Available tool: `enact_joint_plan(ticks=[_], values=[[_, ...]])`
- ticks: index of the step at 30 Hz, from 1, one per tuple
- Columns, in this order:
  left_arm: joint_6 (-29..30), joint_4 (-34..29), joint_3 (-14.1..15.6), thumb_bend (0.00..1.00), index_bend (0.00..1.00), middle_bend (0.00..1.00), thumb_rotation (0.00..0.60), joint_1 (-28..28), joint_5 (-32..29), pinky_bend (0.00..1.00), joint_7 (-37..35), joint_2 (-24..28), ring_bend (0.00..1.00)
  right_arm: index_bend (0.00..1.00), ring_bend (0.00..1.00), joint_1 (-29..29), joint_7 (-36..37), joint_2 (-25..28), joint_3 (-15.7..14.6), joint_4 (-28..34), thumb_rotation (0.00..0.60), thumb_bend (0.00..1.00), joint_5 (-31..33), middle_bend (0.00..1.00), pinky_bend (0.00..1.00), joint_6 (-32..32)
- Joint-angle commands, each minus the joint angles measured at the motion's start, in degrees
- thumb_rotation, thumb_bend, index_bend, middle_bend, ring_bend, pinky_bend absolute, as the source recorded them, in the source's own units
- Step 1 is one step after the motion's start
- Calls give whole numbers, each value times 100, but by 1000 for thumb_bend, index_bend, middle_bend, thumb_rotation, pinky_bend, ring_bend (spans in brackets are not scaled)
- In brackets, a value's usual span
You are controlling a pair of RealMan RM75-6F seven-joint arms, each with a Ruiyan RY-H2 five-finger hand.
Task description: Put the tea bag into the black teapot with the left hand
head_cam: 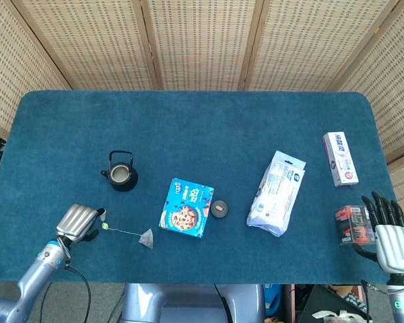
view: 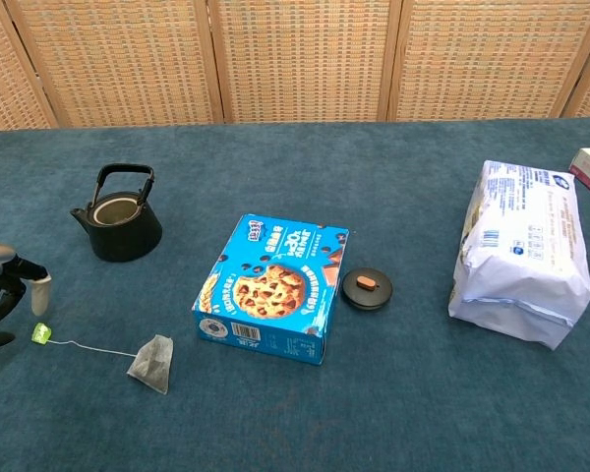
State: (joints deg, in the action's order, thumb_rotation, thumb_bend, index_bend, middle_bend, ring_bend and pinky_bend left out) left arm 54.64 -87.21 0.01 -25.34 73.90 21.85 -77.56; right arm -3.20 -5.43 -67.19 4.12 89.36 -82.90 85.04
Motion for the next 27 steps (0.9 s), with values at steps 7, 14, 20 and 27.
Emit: enact_joint_plan(ticks=[7,14,20,27], values=[[-121,82,17,360,446,693,600,-105,-160,648,67,-107,641,0,0,57,2,11,-12,10,600,3,16,0,0,47],[-170,141,29,370,459,693,600,-164,-254,648,99,-179,641,0,0,92,-5,27,-20,22,600,2,30,0,0,64],[-184,148,50,399,474,693,600,-202,-283,648,95,-205,641,0,0,112,-7,29,-23,29,600,2,40,0,0,68],[-191,154,67,416,493,693,600,-239,-335,648,115,-226,641,0,0,121,12,22,-21,19,600,2,54,0,0,51]])
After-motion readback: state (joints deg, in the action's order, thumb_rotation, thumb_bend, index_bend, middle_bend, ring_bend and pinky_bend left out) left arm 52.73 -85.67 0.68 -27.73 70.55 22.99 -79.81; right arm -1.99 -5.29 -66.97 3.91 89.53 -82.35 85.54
